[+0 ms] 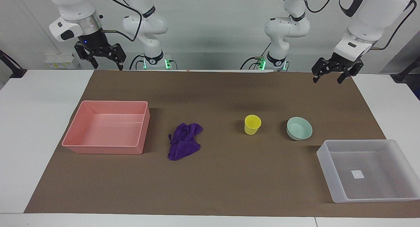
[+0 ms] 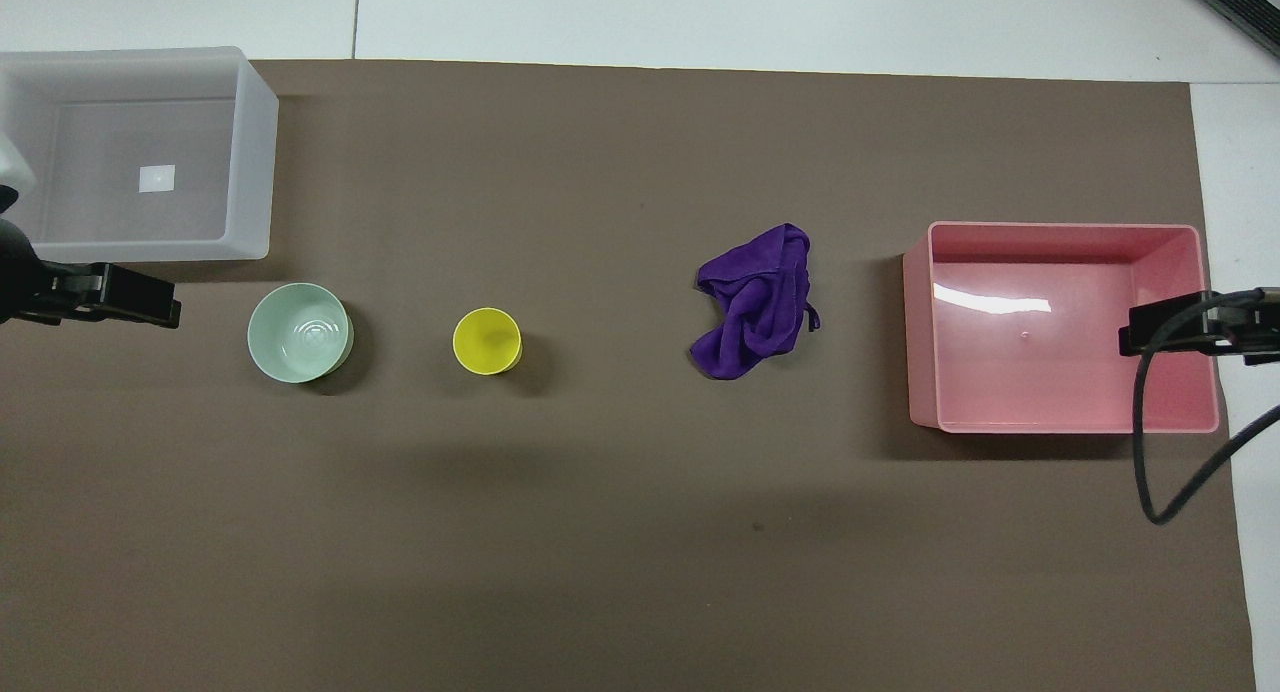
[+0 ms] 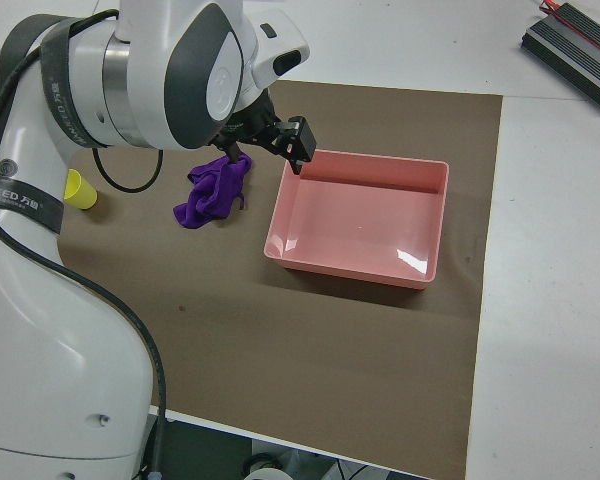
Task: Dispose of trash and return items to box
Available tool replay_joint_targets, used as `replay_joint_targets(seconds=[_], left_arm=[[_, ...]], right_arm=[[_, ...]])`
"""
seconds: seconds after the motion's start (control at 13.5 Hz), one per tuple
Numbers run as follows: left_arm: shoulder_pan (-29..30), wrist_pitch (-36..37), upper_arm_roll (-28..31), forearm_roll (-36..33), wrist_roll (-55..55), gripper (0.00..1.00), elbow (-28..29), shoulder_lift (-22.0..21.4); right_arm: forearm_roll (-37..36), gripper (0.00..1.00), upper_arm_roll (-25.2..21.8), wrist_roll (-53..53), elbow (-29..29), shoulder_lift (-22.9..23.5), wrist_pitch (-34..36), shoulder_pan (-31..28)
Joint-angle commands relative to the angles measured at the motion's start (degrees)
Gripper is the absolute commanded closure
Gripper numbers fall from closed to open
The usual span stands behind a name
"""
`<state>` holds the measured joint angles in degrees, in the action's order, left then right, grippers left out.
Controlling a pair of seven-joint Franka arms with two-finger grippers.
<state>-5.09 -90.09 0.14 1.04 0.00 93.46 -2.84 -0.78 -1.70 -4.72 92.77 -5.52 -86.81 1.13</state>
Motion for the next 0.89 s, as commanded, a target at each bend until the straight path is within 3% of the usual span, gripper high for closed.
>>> replay_joint_targets(seconds=[0.0,0.81], left_arm=[[-0.4,-0.4,0.3,-1.3,-0.4,0.00,1.9,-1.3],[-0.3,-15.4,0.3,-1.3,-0.3,0.00,11.8,-2.9]], right_arm=[[1.0,0.00,0.1,0.7,4.1,-2.4,-3.4,-0.3],[1.0,0.00,0.5,2.1,4.8,-3.4,1.2,-0.1]])
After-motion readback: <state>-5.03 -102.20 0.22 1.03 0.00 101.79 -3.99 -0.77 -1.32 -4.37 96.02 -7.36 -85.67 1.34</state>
